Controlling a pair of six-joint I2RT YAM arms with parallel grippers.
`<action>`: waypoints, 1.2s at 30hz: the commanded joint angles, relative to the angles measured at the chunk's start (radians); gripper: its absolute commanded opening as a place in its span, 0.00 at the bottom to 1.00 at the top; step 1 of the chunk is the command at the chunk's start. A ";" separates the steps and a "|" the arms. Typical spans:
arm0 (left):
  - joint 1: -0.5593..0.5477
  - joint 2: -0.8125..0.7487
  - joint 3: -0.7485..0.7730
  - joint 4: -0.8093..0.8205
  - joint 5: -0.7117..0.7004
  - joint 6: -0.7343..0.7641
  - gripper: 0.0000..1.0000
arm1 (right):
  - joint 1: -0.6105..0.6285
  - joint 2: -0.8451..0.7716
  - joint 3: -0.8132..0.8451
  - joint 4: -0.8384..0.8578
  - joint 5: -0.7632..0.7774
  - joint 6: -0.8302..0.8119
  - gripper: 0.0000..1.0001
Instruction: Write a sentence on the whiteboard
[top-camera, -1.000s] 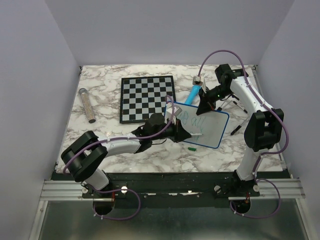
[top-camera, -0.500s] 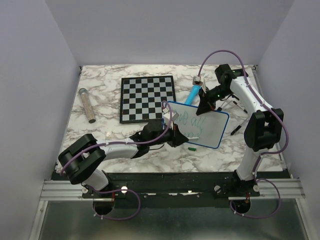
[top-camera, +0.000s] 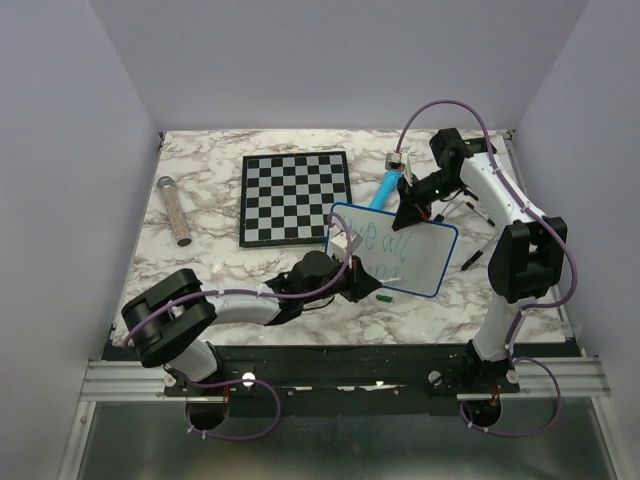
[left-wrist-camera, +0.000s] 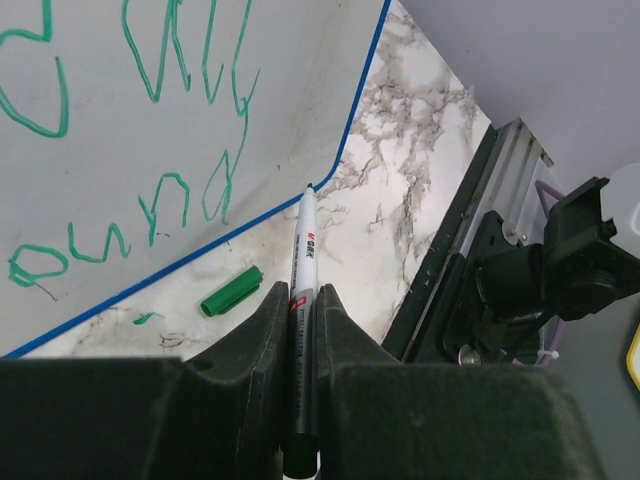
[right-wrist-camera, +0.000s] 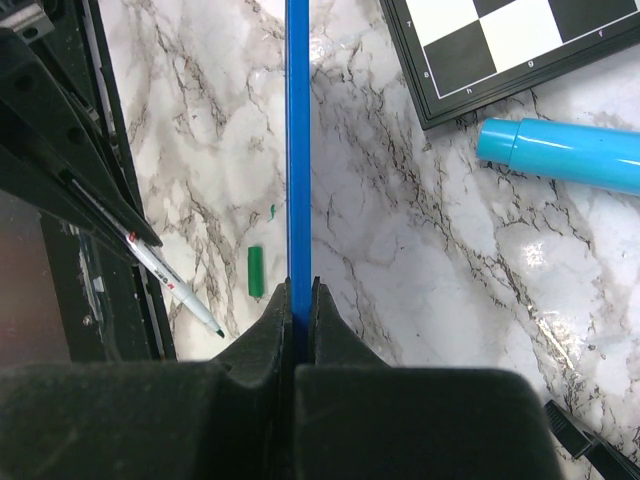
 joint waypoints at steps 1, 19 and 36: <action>-0.049 0.032 0.028 0.027 -0.103 0.025 0.00 | 0.003 0.015 -0.002 0.000 -0.046 0.004 0.00; -0.148 0.040 0.068 -0.009 -0.324 0.106 0.00 | 0.002 0.013 -0.003 0.001 -0.047 0.006 0.00; -0.162 -0.054 -0.008 0.011 -0.410 0.123 0.00 | 0.003 -0.004 -0.014 0.021 -0.037 0.012 0.00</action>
